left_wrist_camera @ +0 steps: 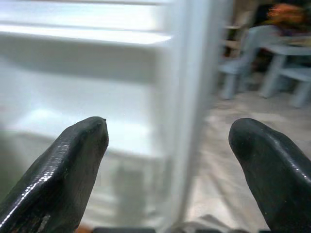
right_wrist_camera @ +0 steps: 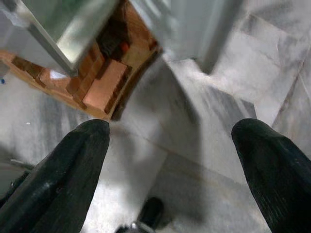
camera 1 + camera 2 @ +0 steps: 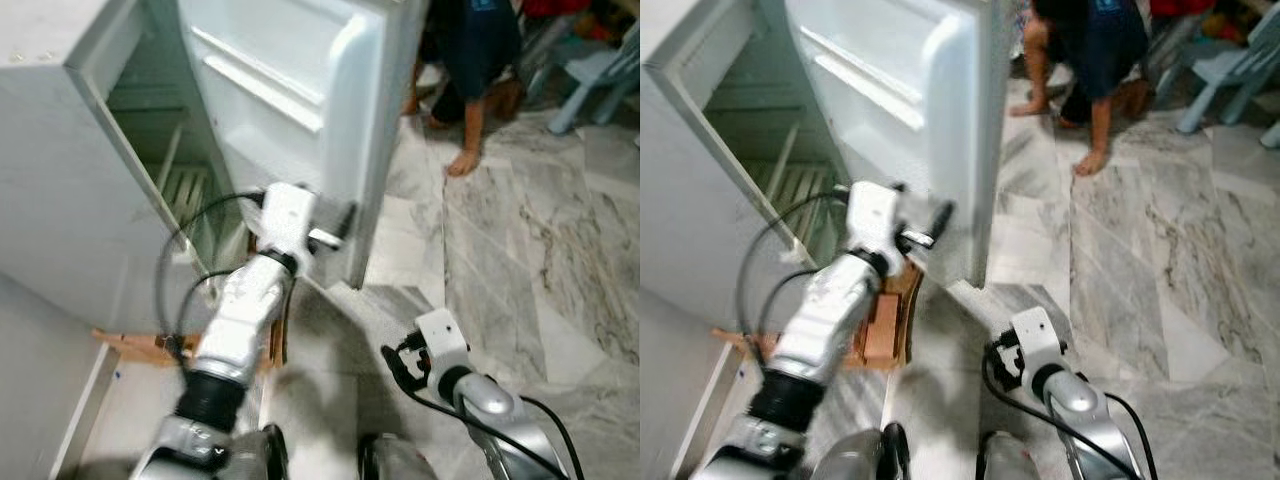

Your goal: Restocking fridge

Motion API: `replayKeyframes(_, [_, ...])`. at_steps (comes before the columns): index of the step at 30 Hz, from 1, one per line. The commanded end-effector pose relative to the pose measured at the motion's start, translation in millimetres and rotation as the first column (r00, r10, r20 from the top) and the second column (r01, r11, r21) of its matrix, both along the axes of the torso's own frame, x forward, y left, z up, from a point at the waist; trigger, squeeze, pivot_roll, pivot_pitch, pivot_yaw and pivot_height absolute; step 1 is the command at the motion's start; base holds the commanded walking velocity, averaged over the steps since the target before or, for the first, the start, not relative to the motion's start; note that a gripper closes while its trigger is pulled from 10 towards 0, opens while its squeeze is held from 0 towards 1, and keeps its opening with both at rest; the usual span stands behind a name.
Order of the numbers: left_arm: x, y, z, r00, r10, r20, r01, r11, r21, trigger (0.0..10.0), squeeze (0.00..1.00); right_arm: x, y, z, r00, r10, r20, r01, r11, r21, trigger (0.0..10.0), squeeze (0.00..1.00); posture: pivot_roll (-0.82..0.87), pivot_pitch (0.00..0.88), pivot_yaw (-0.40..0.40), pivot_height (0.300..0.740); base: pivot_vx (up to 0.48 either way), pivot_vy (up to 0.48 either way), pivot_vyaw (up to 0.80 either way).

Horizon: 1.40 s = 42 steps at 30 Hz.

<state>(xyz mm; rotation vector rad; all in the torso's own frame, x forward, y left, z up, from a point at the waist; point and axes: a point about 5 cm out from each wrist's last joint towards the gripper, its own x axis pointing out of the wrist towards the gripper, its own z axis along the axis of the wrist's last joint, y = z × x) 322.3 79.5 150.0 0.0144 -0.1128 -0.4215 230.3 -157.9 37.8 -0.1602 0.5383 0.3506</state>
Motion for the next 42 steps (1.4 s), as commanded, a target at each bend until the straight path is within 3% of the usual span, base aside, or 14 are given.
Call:
replayKeyframes(1, [-1.6, 9.0, 0.6, 0.999, 0.040, 0.005, -0.040, 0.999, -0.014, 10.0, 0.00, 3.2, 7.4, 7.6, 0.998, 0.029, 0.053, -0.031, 0.999, 0.027, 10.0, 0.00, -0.07, 0.135, 0.025, 0.740, 0.000, -0.480, 0.00])
replayKeyframes(5, [-3.1, 17.5, -4.9, 0.997, 0.081, -0.007, -0.081, 0.997, -0.019, 10.0, 0.00, 4.1, 10.6, 11.5, 0.995, 0.045, 0.087, -0.047, 0.999, 0.025, 10.0, 0.00, -0.06, 0.135, 0.027, 0.740, 0.000, -0.480, 0.00])
replayKeyframes(18, [-4.8, 12.1, -10.6, 0.996, 0.087, -0.015, -0.086, 0.995, 0.041, 10.0, 0.00, 10.8, 23.1, 29.4, 0.978, 0.045, 0.204, -0.066, 0.993, 0.095, 10.0, 0.00, -0.06, 0.131, 0.028, 0.740, 0.109, -0.415, 0.00])
replayKeyframes(28, [-10.2, 26.5, -14.6, 0.988, 0.157, 0.002, -0.157, 0.980, 0.122, 10.0, 0.00, 18.1, 14.1, 32.4, 0.967, -0.009, 0.254, -0.006, 0.998, 0.056, 10.0, 0.00, -0.04, 0.125, 0.030, 0.740, 0.411, -0.242, 0.00])
replayKeyframes(35, [-49.9, 72.8, -28.3, 0.943, 0.331, -0.019, -0.323, 0.930, 0.177, 10.0, 0.00, 35.1, 4.1, 58.1, 0.909, -0.120, 0.398, 0.093, 0.992, 0.088, 10.0, 0.00, -0.01, 0.136, 0.037, 0.740, 0.397, -0.265, 0.00])
replayKeyframes(42, [-72.6, 90.1, -47.3, 0.905, 0.418, -0.074, -0.397, 0.896, 0.200, 10.0, 0.00, 35.2, 7.8, 57.2, 0.907, -0.132, 0.399, 0.103, 0.990, 0.095, 10.0, 0.00, -0.02, 0.140, 0.035, 0.740, 0.367, -0.301, 0.00])
